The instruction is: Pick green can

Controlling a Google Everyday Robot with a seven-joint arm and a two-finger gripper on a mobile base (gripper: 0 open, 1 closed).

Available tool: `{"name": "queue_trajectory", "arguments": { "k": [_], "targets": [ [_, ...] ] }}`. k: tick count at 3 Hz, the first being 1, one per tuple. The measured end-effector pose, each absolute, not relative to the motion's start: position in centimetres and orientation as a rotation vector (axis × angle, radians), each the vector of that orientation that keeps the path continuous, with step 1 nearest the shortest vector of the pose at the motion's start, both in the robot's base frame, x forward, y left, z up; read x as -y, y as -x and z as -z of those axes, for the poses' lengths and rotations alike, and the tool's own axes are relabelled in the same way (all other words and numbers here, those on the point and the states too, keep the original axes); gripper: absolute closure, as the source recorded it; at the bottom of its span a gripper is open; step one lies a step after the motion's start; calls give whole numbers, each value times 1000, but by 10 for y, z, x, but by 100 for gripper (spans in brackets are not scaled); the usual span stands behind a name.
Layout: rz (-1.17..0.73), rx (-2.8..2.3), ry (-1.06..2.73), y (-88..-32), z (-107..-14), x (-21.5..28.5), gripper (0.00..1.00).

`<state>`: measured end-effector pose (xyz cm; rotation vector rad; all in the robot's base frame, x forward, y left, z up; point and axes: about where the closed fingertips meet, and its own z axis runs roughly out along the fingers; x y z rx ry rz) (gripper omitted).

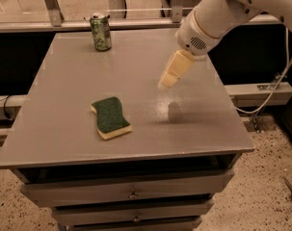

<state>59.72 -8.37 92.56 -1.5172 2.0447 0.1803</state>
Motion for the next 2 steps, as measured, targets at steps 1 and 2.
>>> {"name": "queue_trajectory", "arguments": {
  "k": [1,2],
  "targets": [
    [-186,-2048,1475,-600,-924,82,0],
    [-218,-2025,1376,-623,-921,69,0]
  ]
}}
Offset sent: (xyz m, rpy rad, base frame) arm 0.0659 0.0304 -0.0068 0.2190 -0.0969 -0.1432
